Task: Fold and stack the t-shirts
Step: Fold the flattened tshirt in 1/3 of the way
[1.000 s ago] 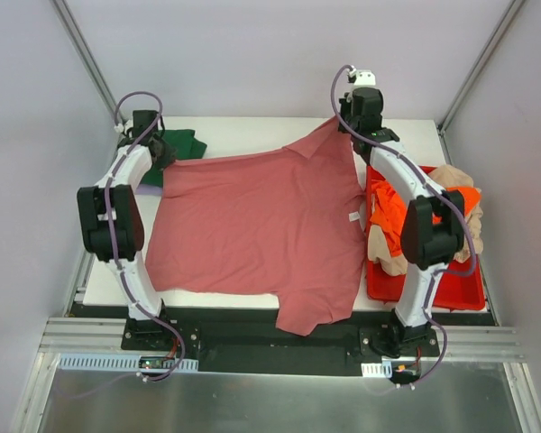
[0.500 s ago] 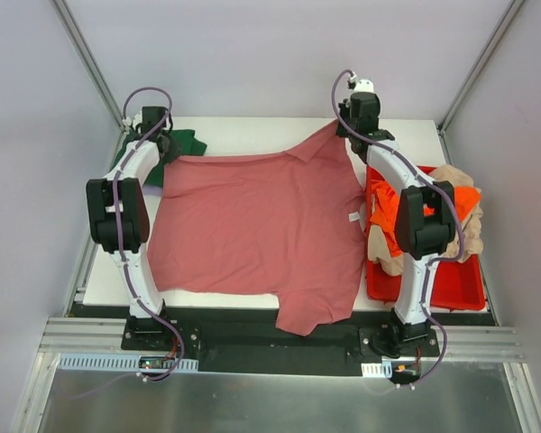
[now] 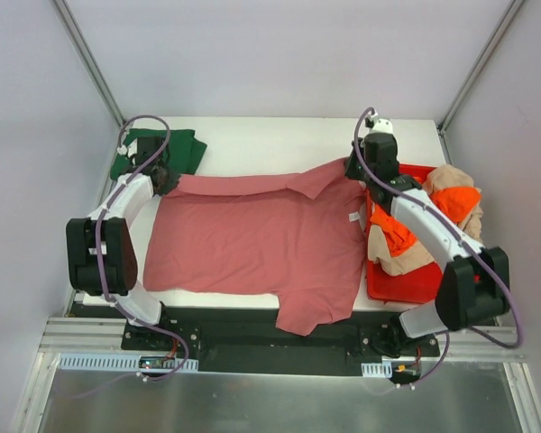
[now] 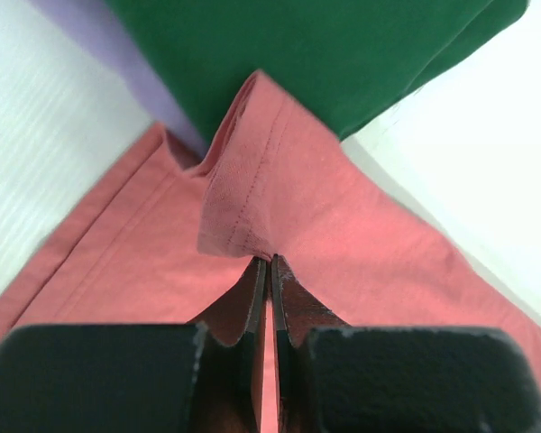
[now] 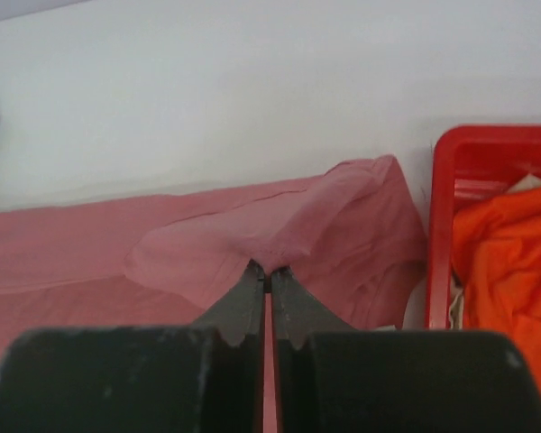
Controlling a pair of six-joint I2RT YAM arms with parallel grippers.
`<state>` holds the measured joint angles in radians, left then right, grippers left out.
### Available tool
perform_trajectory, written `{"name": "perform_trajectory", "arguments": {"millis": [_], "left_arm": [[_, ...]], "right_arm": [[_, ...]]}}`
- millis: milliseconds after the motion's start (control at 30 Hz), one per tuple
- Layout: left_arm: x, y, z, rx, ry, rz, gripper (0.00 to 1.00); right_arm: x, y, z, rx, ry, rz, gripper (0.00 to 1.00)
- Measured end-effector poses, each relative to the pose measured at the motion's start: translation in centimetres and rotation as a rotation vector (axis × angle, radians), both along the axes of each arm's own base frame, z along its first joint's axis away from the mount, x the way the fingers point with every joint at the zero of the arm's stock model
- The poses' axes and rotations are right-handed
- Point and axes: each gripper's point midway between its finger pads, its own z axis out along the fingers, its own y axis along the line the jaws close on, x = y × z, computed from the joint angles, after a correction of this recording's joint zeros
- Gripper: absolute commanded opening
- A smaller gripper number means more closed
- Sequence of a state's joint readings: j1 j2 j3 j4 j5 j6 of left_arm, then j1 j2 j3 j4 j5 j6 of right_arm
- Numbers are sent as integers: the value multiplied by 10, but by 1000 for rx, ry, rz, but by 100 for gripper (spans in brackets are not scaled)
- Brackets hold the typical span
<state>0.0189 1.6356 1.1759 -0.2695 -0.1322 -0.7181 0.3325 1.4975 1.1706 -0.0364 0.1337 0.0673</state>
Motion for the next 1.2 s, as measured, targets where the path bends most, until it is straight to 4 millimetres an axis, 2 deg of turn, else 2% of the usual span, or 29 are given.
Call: {"name": "perform_trajectory", "arguments": {"millis": [167, 333, 400, 533, 700, 800, 900, 933, 1067, 1100, 1133, 1200], "left_arm": [[-30, -1, -14, -2, 37, -5, 0], [-51, -4, -19, -5, 49, -25, 0], [-57, -4, -19, -1, 50, -29, 0], [-66, -3, -19, 9, 48, -39, 0], [-70, -2, -23, 23, 61, -56, 0], [-76, -2, -28, 29, 82, -64, 0], [-80, 0, -31, 38, 102, -64, 0], [-82, 1, -32, 46, 111, -61, 4], [-94, 7, -41, 76, 173, -53, 62], [-97, 8, -42, 82, 190, -57, 72], [-99, 8, -43, 86, 202, -61, 82], [-104, 8, -45, 87, 221, -70, 91]], "right_arm": [[-53, 5, -13, 3, 40, -12, 0], [-96, 1, -31, -24, 107, -53, 0], [-107, -1, -33, -28, 118, -69, 0], [-123, -5, -33, -31, 140, -102, 1], [-135, -10, -43, -45, 190, -131, 3], [-141, -10, -50, -55, 223, -139, 8], [-152, -10, -66, -72, 274, -139, 16], [-157, -10, -73, -82, 296, -138, 22], [-178, -16, -97, -145, 389, -138, 49], [-181, -19, -100, -164, 405, -139, 55], [-184, -20, -101, -178, 414, -140, 59], [-190, -23, -103, -222, 426, -124, 66]]}}
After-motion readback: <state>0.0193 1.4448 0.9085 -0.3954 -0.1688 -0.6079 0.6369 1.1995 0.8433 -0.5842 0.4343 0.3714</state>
